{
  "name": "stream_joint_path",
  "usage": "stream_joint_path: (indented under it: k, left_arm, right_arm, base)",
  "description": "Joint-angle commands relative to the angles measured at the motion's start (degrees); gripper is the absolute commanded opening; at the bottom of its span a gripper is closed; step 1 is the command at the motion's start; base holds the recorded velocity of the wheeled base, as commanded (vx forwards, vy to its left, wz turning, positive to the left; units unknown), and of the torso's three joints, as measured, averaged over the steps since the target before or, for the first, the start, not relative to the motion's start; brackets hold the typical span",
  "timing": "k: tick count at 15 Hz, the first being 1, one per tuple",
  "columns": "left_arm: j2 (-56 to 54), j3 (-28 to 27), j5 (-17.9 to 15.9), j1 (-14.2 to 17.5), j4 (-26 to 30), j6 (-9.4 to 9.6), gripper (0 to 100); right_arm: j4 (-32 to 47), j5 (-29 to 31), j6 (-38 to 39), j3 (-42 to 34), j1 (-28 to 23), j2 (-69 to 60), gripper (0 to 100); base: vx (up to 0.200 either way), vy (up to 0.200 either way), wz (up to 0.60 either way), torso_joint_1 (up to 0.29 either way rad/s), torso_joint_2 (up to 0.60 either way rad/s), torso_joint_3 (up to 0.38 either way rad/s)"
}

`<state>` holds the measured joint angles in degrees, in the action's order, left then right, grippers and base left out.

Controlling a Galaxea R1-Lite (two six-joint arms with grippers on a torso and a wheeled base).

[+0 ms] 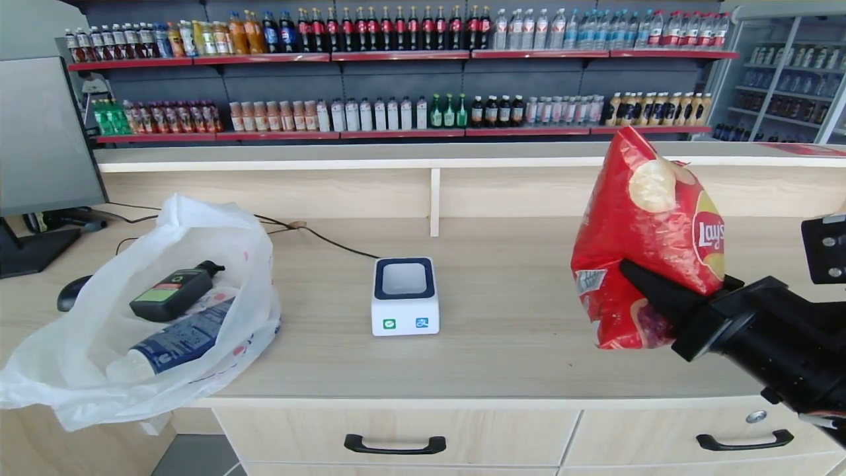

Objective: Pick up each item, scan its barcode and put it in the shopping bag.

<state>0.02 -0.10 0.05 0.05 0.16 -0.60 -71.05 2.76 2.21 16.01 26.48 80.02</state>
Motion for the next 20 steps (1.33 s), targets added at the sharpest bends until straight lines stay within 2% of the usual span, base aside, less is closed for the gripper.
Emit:
stream_joint_path:
  k: [1, 6, 12, 17, 20]
  left_arm:
    - [0.0, 0.0, 0.0, 0.0, 0.0, -0.02, 100]
    - [0.0, 0.0, 0.0, 0.0, 0.0, -0.02, 100]
    - [0.0, 0.0, 0.0, 0.0, -0.1, 0.07, 100]
    - [0.0, 0.0, 0.0, 0.0, -0.1, 0.33, 100]
    - [0.0, 0.0, 0.0, 0.0, 0.0, 0.42, 100]
  right_arm:
    - [-0.1, -1.0, 0.1, 0.0, 0.0, 0.0, 0]
    - [-0.1, -6.4, 0.3, -0.4, -1.3, -0.7, 0]
    - [-0.1, -7.1, -2.5, -2.5, -4.2, -1.2, 0]
    - [-0.3, -7.1, -2.9, -1.3, -4.5, 0.1, 0]
    - [-0.2, -7.2, -3.9, -0.7, -4.6, 0.0, 0]
  base:
    - [0.000, 0.200, 0.00, -0.002, 0.00, 0.002]
    - [0.000, 0.200, 0.00, 0.001, 0.00, 0.002]
    - [0.000, 0.200, 0.00, 0.002, 0.00, 0.002]
    - [0.000, 0.000, 0.00, 0.000, 0.00, 0.000]
    - [0.200, 0.000, 0.00, -0.009, 0.00, 0.006]
